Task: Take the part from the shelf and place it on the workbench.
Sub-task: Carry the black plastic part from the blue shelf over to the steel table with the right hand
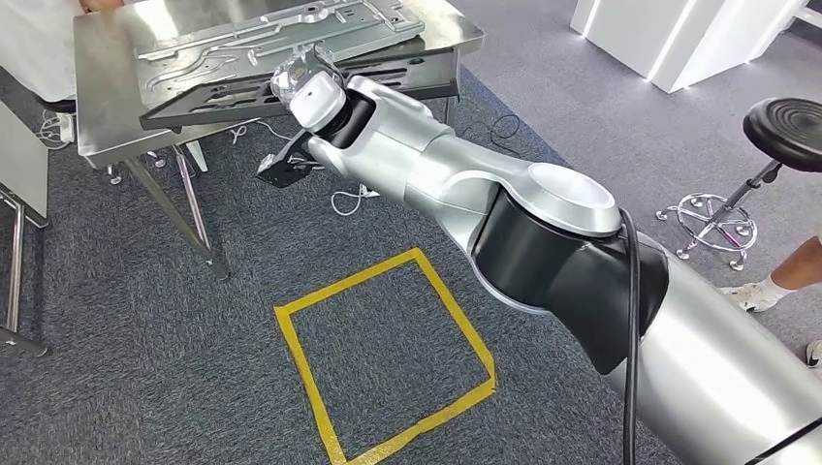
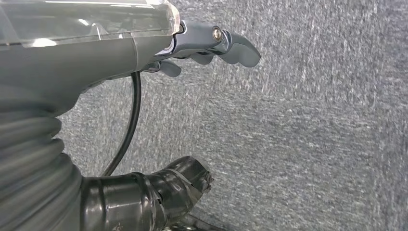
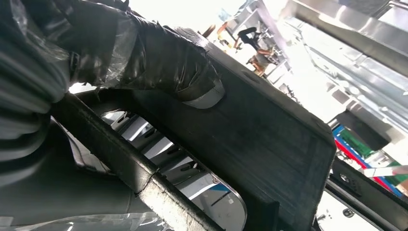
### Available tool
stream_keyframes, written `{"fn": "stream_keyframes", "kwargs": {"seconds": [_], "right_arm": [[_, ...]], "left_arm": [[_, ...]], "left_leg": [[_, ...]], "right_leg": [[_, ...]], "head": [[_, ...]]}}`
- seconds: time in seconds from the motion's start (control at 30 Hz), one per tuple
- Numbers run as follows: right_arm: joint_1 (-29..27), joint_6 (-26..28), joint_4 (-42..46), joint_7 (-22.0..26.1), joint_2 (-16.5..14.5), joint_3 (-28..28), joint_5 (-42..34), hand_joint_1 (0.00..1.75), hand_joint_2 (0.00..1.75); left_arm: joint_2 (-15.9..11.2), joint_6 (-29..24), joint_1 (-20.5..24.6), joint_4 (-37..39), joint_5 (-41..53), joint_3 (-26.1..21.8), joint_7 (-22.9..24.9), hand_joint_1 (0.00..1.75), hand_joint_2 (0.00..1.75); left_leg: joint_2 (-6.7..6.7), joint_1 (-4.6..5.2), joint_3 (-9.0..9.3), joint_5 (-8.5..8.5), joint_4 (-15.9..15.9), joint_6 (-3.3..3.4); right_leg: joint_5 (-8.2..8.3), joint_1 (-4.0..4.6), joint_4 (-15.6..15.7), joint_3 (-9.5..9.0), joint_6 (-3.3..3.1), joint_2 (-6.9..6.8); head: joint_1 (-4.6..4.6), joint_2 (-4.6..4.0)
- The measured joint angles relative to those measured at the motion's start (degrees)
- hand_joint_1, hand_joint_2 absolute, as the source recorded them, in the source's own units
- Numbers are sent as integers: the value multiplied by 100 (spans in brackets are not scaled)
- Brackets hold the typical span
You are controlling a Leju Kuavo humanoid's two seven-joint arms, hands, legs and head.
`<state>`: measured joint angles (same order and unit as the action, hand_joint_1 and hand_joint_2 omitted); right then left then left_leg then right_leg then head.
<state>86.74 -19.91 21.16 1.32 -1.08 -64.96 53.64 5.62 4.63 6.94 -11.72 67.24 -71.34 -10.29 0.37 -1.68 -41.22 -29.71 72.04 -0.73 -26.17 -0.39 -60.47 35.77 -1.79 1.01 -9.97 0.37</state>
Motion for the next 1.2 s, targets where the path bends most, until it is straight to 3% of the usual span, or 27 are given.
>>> {"fn": "stream_keyframes", "kwargs": {"seconds": [0.07, 0.1, 0.17, 0.27, 0.33, 0.4, 0.43, 0.47, 0.53, 0.6, 0.67, 0.77, 0.83, 0.9, 0.93, 0.97, 1.0, 1.03, 1.1, 1.2], "right_arm": [[20, -10, 0, 31, 26, 5, 12, 175, 175], [34, -21, 0, 45, 40, 8, 17, 175, 175], [50, -47, 0, 71, 73, 13, 25, 175, 175], [70, -60, 3, 113, 121, 28, 27, 175, 175], [94, -67, 4, 131, 153, 46, 31, 175, 175], [92, -85, 4, 153, 173, 53, 36, 175, 175], [79, -95, 4, 166, 183, 53, 38, 175, 175], [69, -103, 4, 175, 195, 54, 40, 175, 175], [77, -110, 4, 195, 214, 57, 49, 175, 175], [100, -114, 5, 213, 218, 65, 69, 175, 175], [102, -128, 9, 224, 216, 72, 90, 175, 175], [96, -147, 16, 216, 211, 76, 109, 175, 175], [101, -146, 19, 190, 182, 80, 122, 175, 175], [85, -145, 18, 169, 121, 81, 134, 175, 175], [62, -144, 19, 165, 84, 81, 135, 175, 175], [38, -142, 19, 162, 51, 81, 136, 175, 175], [17, -139, 20, 155, 18, 81, 137, 175, 175], [3, -135, 20, 144, -15, 81, 139, 175, 175], [1, -123, 19, 122, -73, 83, 157, 175, 175], [-9, -112, 15, 114, -153, 87, 189, 175, 175]], "left_arm": [[-1, 0, -4, 0, 4, 0, 1, 0, 175], [-1, 0, -4, 1, 8, 0, 1, 0, 175], [2, -1, -4, 1, 13, 0, 2, 0, 175], [14, -2, -22, 2, 15, 0, 2, 0, 175], [26, -2, -34, 2, 15, 0, 1, 0, 175], [31, -2, -34, 2, 15, 0, 0, 0, 175], [33, -2, -36, 2, 15, 0, 0, 0, 175], [36, -3, -41, 2, 15, 0, 0, 0, 175], [44, -4, -56, 2, 15, 0, 0, 0, 175], [55, -4, -62, 2, 15, -1, 0, 0, 175], [63, -4, -61, 2, 17, -2, -1, 0, 175], [74, -4, -59, 3, 25, -2, -1, 0, 175], [74, -5, -59, 3, 41, -2, -2, 0, 175], [65, -8, -60, 3, 57, -2, -2, 0, 175], [61, -9, -61, 3, 60, -2, -2, 0, 175], [59, -9, -60, 3, 60, -2, -2, 0, 175], [57, -9, -60, 3, 61, -2, -2, 0, 175], [56, -9, -60, 3, 62, -2, -2, 0, 175], [53, -9, -60, 4, 64, -2, -2, 0, 175], [52, -10, -65, 7, 67, -2, 3, 0, 175]], "left_leg": [[-11, 63, 293, 423, -756, 121], [-15, 90, 414, 507, -1031, 162], [-18, 121, 512, 494, -1231, 186], [-5, 85, 592, 515, -1377, 198], [7, 62, 646, 530, -1445, 223], [7, 64, 653, 510, -1439, 248], [5, 63, 657, 495, -1427, 254], [0, 63, 662, 478, -1409, 253], [-12, 64, 678, 426, -1359, 236], [-15, 81, 675, 381, -1315, 200], [-14, 94, 665, 372, -1313, 154], [-15, 98, 655, 311, -1273, 78], [-17, 85, 460, 74, -837, 32], [-17, 65, 82, -212, -100, -14], [-16, 51, -78, -261, 163, -35], [-15, 35, -144, -197, 222, -54], [-14, 17, -93, -18, 41, -72], [-10, -3, 50, 221, -318, -90], [-18, -6, 369, 500, -1021, -104], [-50, 34, 477, 498, -1250, -18]], "right_leg": [[-45, 33, 5, -59, 3, 5], [-55, 41, 8, -67, 16, 5], [-52, 47, 31, -61, 60, 6], [-114, 47, -24, -37, 150, -12], [-376, 39, -521, 209, 203, -35], [-654, 19, -1257, 607, 243, -41], [-670, 6, -1466, 740, 259, -44], [-576, -8, -1468, 776, 267, -48], [-140, -24, -845, 536, 249, -64], [122, 2, -180, 223, 200, -79], [114, 35, 20, 121, 161, -82], [136, -6, 140, 47, 81, -91], [155, -47, 221, -26, 28, -99], [143, -49, 226, -48, 1, -86], [130, -51, 219, -56, 1, -76], [112, -56, 206, -65, 8, -67], [88, -67, 184, -76, 27, -61], [55, -82, 154, -88, 53, -58], [-10, -90, 85, -89, 122, -57], [-35, -67, 68, -75, 210, -54]], "head": [[0, 0], [0, 0], [1, 0], [-1, 1], [-2, 0], [-2, 0], [-2, 0], [-2, 0], [-2, 0], [-1, 1], [1, 1], [-1, 0], [1, 0], [1, 0], [2, 0], [1, 0], [2, 0], [2, 0], [6, 0], [11, 1]]}}
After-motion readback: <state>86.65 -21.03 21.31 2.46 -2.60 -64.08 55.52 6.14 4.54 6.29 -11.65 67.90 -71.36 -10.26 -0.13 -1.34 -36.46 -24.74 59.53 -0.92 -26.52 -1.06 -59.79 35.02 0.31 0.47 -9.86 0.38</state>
